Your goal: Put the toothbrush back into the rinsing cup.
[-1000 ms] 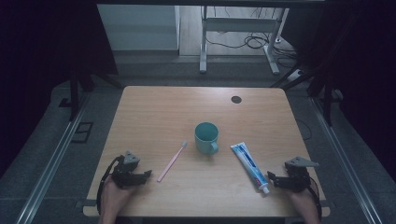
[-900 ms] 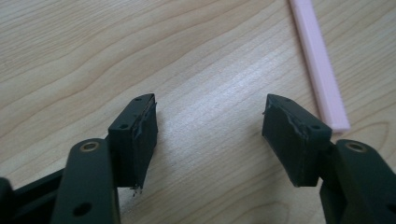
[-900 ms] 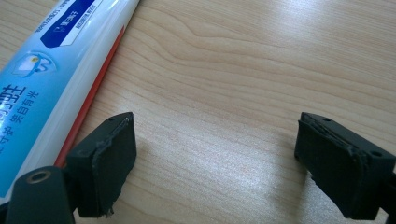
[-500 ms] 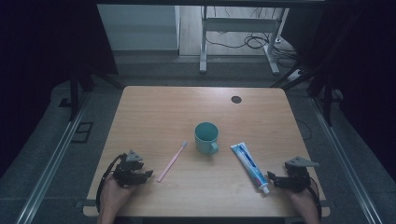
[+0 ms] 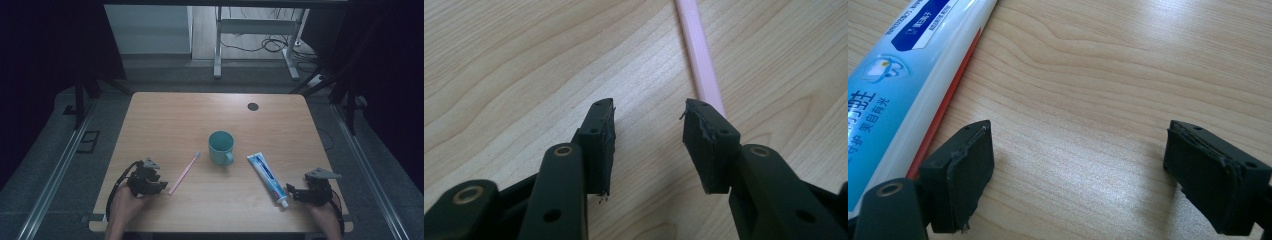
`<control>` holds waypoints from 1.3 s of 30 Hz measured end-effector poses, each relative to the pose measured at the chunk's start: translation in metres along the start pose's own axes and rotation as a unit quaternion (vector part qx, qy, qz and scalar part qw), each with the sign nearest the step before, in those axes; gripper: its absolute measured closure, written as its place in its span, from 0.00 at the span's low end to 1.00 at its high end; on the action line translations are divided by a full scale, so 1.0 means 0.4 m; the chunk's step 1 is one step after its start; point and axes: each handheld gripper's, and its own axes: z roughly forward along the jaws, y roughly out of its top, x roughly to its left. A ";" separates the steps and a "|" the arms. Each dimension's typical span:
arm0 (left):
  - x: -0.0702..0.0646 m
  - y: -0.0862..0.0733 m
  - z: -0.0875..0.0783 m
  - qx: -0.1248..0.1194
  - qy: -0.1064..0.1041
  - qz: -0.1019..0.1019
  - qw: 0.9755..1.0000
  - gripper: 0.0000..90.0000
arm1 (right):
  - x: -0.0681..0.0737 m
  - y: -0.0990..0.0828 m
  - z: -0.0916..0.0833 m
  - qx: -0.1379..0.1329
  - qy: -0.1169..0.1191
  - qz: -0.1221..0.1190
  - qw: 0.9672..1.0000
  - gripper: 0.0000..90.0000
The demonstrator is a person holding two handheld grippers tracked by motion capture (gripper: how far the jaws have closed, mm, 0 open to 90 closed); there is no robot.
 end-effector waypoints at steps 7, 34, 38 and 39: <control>-0.008 0.022 0.006 0.027 0.000 0.010 1.000 0.61 | 0.000 0.000 0.000 0.000 0.000 0.000 1.000 0.14; -0.035 0.115 0.042 0.081 -0.023 0.015 0.996 0.61 | 0.000 0.000 0.000 0.001 0.000 0.001 1.000 0.14; -0.037 0.128 0.052 0.089 -0.024 0.015 0.996 0.61 | 0.000 0.000 0.000 0.001 0.000 0.001 1.000 0.14; -0.037 0.131 0.055 0.091 -0.024 0.014 0.995 0.61 | 0.001 0.000 0.000 0.001 0.000 0.002 1.000 0.14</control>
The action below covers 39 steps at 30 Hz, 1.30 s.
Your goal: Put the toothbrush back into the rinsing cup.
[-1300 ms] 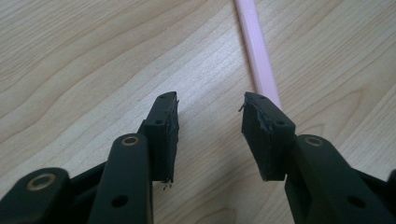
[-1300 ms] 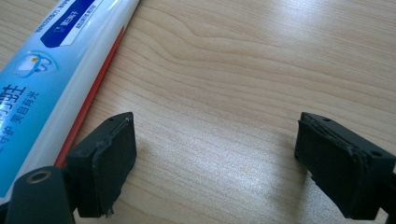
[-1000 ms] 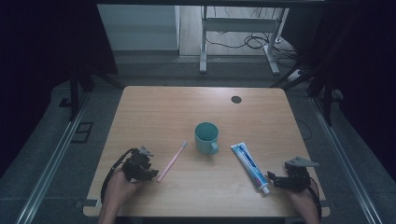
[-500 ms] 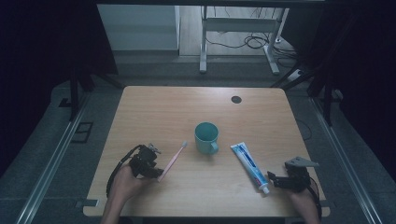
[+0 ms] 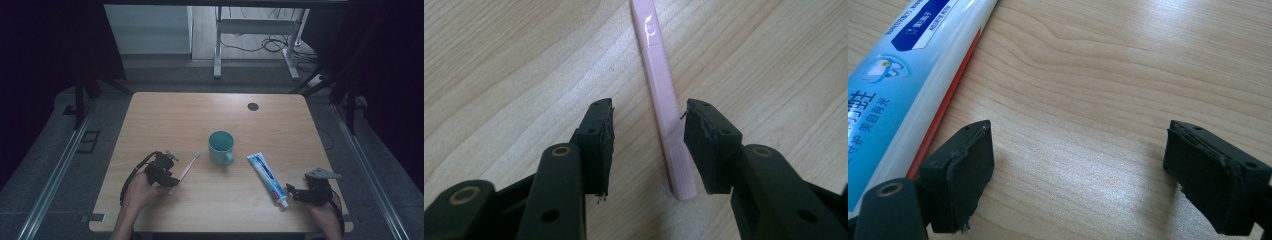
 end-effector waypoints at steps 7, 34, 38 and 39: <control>0.000 0.024 0.011 0.018 0.001 0.002 1.000 0.61 | 0.000 0.000 0.000 0.000 0.000 0.000 1.000 0.14; -0.013 0.122 0.055 0.061 0.020 0.003 0.998 0.68 | 0.000 0.000 0.000 0.000 0.000 0.000 1.000 0.14; -0.018 0.136 0.064 0.067 0.025 0.009 0.997 0.68 | 0.000 0.000 0.000 0.000 0.000 0.000 1.000 0.14; -0.018 0.136 0.064 0.067 0.025 0.009 0.997 0.68 | 0.000 0.000 0.000 0.000 0.000 0.000 1.000 0.14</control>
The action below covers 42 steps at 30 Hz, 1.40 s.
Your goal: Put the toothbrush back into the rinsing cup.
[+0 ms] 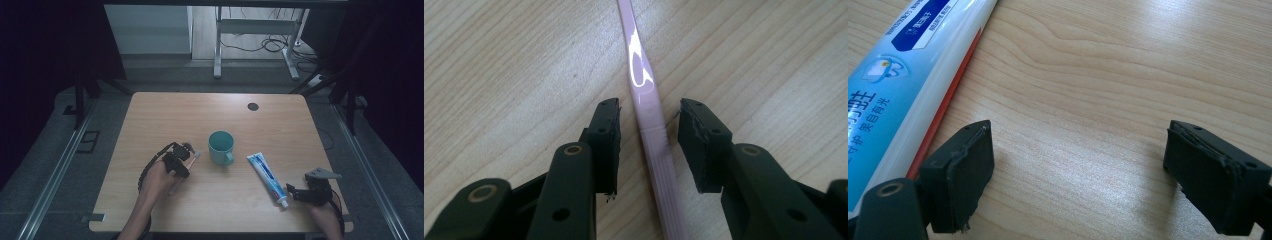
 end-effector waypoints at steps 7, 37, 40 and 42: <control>-0.005 0.018 0.004 0.007 0.010 0.003 1.000 0.70 | 0.000 0.000 0.000 0.000 0.000 0.000 1.000 0.14; 0.011 0.037 -0.027 0.003 -0.002 -0.010 1.000 0.87 | 0.000 0.000 0.000 0.000 0.000 0.000 1.000 0.14; 0.012 0.035 -0.036 -0.012 -0.004 -0.013 1.000 0.87 | 0.000 0.000 0.000 0.000 0.000 0.000 1.000 0.14; 0.012 0.035 -0.039 -0.015 -0.004 -0.013 1.000 0.87 | 0.000 0.000 0.000 0.000 0.000 0.000 1.000 0.14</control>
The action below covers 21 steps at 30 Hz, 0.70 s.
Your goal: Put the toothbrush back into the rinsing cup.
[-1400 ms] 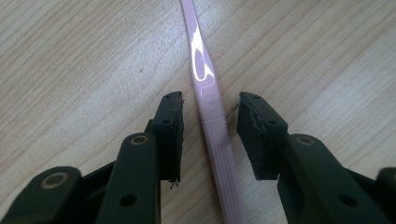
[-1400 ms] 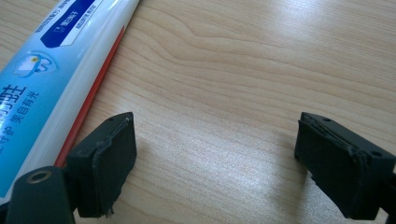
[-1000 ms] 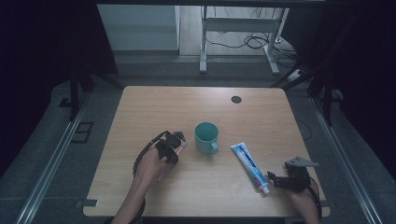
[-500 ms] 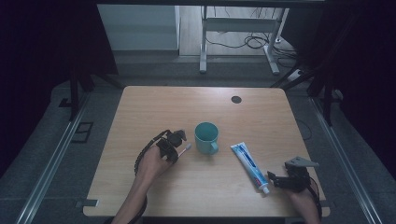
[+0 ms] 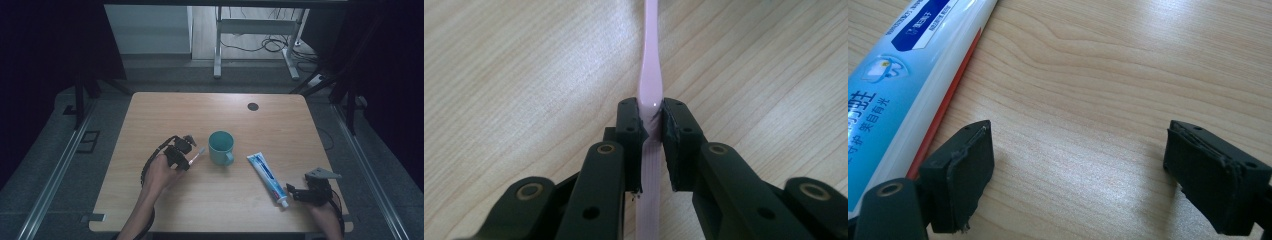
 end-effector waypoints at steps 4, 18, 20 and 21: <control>0.000 0.002 -0.008 -0.012 0.001 0.001 1.000 0.87 | 0.000 0.000 0.000 0.000 0.000 0.000 1.000 0.14; 0.003 0.005 -0.038 -0.058 -0.012 -0.003 0.998 0.87 | 0.000 0.000 0.000 0.000 0.000 0.000 1.000 0.14; 0.005 0.005 -0.044 -0.066 -0.013 -0.002 0.998 0.87 | 0.000 0.000 0.000 0.000 0.000 0.000 1.000 0.14; 0.004 0.005 -0.046 -0.071 -0.014 -0.004 0.997 0.87 | 0.000 0.000 0.000 0.000 0.000 0.000 1.000 0.14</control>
